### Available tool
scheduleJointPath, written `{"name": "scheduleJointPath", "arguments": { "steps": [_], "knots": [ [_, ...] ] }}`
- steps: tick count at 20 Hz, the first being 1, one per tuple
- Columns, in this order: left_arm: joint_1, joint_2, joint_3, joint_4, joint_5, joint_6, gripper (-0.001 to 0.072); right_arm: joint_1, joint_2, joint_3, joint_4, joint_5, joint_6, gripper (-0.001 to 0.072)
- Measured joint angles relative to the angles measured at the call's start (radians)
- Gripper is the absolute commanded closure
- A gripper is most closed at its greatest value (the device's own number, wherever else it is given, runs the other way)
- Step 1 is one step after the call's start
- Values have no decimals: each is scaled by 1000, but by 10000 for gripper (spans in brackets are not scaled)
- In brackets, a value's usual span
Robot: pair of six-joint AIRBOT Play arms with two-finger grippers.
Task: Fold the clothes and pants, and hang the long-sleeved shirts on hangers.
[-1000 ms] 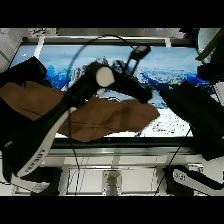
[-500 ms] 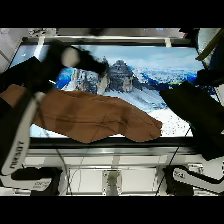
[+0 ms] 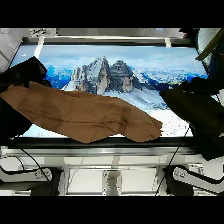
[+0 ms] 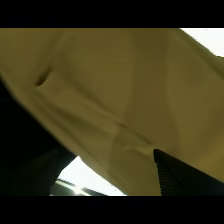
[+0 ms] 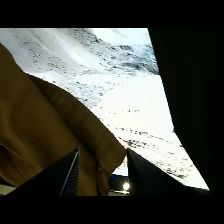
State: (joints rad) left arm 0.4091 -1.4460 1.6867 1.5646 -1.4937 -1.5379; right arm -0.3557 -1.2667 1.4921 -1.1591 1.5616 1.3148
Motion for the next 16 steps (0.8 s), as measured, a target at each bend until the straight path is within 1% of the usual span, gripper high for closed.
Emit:
{"name": "scheduleJointPath", "arguments": {
  "steps": [3,5,9,13,16],
  "knots": [
    [111,-21,-83,-18,29,-2,14,37,0,-6,16,-40,0,370],
    [145,-48,-111,-43,69,-4,14,50,0,-7,23,-49,1,370],
    [163,-126,-135,-124,152,-3,15,60,0,-9,27,-56,19,372],
    [163,-203,-142,-164,198,-4,15,63,0,-9,28,-59,32,378],
    [164,-235,-143,-199,264,-19,15,63,0,-9,28,-60,35,378]
  ]
}}
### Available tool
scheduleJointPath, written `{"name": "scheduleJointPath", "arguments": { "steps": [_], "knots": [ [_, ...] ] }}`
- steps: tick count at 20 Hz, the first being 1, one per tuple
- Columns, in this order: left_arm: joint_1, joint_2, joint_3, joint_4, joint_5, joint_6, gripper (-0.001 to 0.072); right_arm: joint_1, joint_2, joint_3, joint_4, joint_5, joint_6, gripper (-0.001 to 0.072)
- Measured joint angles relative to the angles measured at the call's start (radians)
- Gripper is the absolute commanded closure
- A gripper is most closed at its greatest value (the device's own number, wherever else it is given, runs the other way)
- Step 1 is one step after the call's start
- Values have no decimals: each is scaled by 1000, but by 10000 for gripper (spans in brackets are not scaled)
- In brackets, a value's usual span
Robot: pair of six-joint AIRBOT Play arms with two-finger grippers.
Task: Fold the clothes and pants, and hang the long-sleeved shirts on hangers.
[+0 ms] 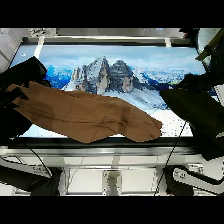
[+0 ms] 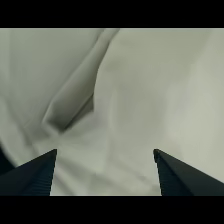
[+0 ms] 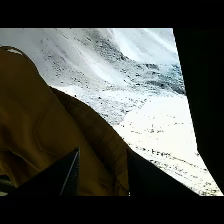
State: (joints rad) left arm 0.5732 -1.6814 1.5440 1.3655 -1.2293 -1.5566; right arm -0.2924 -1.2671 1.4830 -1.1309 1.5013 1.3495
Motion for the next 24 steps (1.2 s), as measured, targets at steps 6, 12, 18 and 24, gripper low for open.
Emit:
{"name": "scheduleJointPath", "arguments": {
  "steps": [6,12,18,24],
  "knots": [
    [-6,-36,0,-67,95,-12,15,0,0,0,0,-2,2,378],
    [-6,-47,0,-79,92,-11,314,0,0,0,0,-3,2,378],
    [-6,-48,0,-67,82,17,694,0,0,0,0,-6,2,378],
    [-5,-47,0,-27,64,39,695,0,0,0,-63,49,2,377]
  ]
}}
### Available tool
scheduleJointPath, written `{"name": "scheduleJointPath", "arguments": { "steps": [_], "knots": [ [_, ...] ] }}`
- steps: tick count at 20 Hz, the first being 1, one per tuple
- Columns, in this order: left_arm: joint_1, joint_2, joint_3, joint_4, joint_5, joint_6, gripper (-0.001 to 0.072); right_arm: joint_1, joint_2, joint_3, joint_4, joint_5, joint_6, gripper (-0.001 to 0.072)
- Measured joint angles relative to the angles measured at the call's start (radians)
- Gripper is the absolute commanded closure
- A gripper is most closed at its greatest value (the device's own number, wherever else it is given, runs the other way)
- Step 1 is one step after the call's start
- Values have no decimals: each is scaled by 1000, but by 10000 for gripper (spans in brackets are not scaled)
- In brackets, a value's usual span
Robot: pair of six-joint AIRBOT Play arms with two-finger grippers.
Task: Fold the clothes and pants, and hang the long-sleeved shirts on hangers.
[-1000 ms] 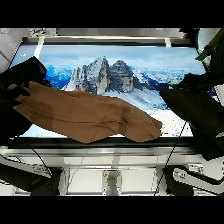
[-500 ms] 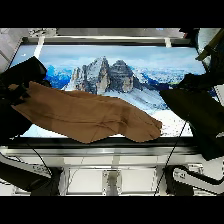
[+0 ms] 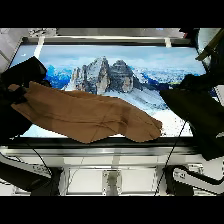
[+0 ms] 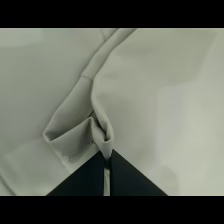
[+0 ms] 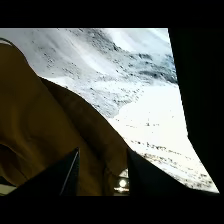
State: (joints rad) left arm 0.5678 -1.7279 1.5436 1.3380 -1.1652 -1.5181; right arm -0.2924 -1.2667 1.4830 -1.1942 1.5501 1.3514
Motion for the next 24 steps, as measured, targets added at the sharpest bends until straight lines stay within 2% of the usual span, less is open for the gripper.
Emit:
{"name": "scheduleJointPath", "arguments": {
  "steps": [4,7,11,16,22,23,24],
  "knots": [
    [2,18,5,15,-6,4,694,-10,19,-70,-108,103,-4,367],
    [2,36,8,19,-4,6,695,-20,55,-224,-127,91,-8,367],
    [2,58,8,22,-2,7,694,-24,96,-507,-26,35,-56,365],
    [1,69,8,22,-16,7,695,-25,113,-770,169,-127,-152,364],
    [1,70,8,22,-32,7,694,-25,116,-886,182,-202,-197,367],
    [1,70,8,22,-34,7,694,-25,116,-892,180,-214,-202,381],
    [1,70,8,22,-35,7,694,-25,116,-896,179,-229,-206,452]
  ]
}}
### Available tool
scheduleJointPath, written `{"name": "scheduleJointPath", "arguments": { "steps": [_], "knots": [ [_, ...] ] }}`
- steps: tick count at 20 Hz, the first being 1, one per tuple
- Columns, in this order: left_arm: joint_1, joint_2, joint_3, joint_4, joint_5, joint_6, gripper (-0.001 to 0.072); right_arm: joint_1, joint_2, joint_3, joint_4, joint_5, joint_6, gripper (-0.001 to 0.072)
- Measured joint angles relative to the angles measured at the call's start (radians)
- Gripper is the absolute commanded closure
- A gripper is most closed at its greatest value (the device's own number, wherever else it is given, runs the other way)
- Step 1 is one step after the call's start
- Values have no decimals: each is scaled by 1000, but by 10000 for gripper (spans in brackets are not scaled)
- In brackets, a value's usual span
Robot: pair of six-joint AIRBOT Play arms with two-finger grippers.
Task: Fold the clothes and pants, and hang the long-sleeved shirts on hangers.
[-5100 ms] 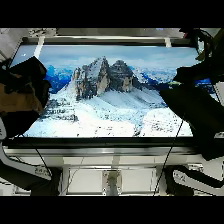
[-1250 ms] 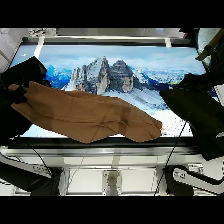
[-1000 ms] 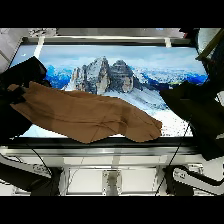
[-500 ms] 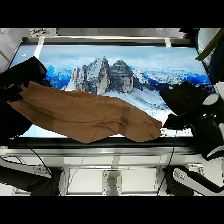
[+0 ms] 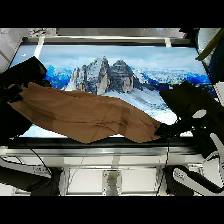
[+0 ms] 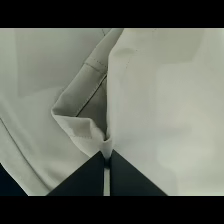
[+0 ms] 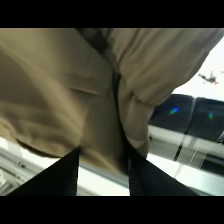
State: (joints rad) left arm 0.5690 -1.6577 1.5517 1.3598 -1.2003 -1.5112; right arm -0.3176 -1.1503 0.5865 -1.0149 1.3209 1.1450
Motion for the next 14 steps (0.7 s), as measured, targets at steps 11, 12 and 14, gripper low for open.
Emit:
{"name": "scheduleJointPath", "arguments": {
  "steps": [11,12,14],
  "knots": [
    [8,96,56,-3,-3,0,695,0,64,148,49,-21,-10,699],
    [10,121,69,-3,11,0,695,0,86,204,61,-2,-10,699],
    [14,172,85,-3,54,0,695,0,124,317,87,14,-10,700]
  ]
}}
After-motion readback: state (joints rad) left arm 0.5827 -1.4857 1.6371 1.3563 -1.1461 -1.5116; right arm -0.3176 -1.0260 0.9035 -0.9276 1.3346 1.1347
